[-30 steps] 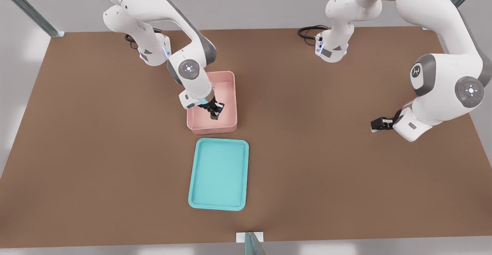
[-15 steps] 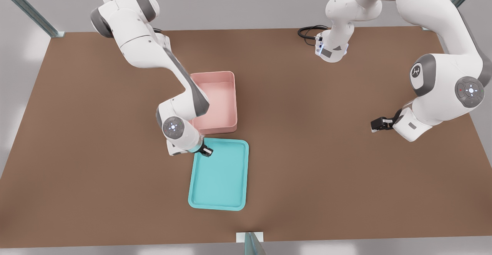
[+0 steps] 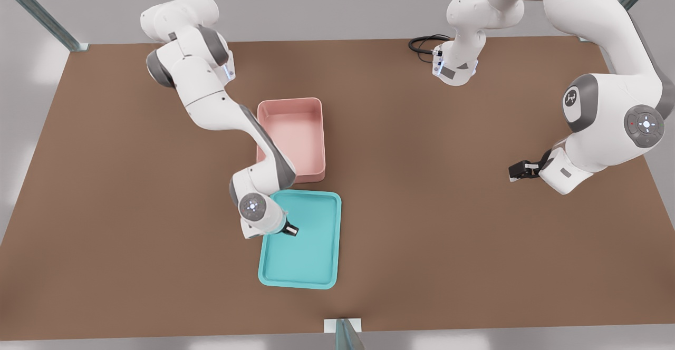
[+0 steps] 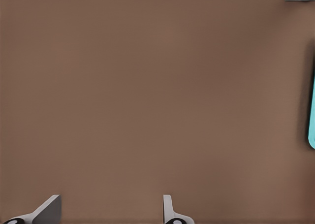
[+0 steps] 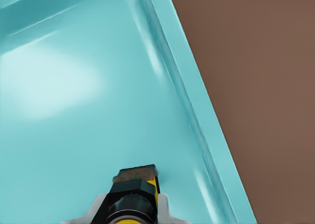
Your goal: The left arm remains still, and the right arm places the button from the box into the tray
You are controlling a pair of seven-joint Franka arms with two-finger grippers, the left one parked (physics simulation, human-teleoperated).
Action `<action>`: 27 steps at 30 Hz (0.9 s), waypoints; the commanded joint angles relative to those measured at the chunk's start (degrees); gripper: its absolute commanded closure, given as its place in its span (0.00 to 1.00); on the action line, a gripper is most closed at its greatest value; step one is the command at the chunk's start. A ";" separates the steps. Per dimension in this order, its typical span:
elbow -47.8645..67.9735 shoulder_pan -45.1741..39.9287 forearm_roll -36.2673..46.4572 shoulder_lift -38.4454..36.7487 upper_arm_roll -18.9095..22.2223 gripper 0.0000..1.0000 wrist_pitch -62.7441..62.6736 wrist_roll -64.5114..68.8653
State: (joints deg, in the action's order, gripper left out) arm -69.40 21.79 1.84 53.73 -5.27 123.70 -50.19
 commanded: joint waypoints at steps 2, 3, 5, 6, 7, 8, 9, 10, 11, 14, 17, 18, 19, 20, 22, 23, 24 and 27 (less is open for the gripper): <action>0.67 0.01 -0.43 0.77 -0.01 0.50 0.66 1.50; 0.67 0.01 -0.52 0.85 -0.09 0.50 0.66 1.50; 2.25 0.01 -1.49 2.26 -0.01 0.50 0.66 1.50; 2.34 0.01 -1.49 2.17 0.08 0.25 0.58 2.03; 2.34 0.01 -1.58 2.00 0.08 0.00 0.49 2.03; 2.34 0.01 -1.49 1.47 0.08 0.00 -0.57 2.12; 2.34 0.01 -1.49 -0.02 -0.01 0.00 -3.55 2.03; 2.34 0.09 -1.22 -1.61 0.08 0.00 -7.07 1.50; 2.34 0.27 -0.96 -3.19 -0.27 0.00 -8.30 1.41; 2.25 0.18 -1.31 -9.07 -0.71 0.00 -13.75 0.80; -1.69 -8.69 -0.52 -21.64 0.52 0.00 -25.01 25.39; -13.64 -13.26 1.14 -30.60 3.67 0.00 -20.35 41.38; -24.10 -13.27 3.70 -37.90 9.74 0.00 -17.89 52.03; -26.58 -13.44 2.82 -40.19 14.05 0.00 -20.42 56.08; -24.47 -14.67 2.73 -39.49 15.20 0.00 -21.40 56.17; -23.50 -15.46 2.91 -38.87 15.29 0.00 -21.31 56.08; -22.80 -21.26 2.56 -38.87 10.11 0.00 -21.40 55.73; -23.06 -18.63 2.56 -38.52 9.22 0.00 -21.49 54.06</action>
State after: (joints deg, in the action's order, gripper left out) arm -92.40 2.50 4.21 15.19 4.35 103.96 -25.47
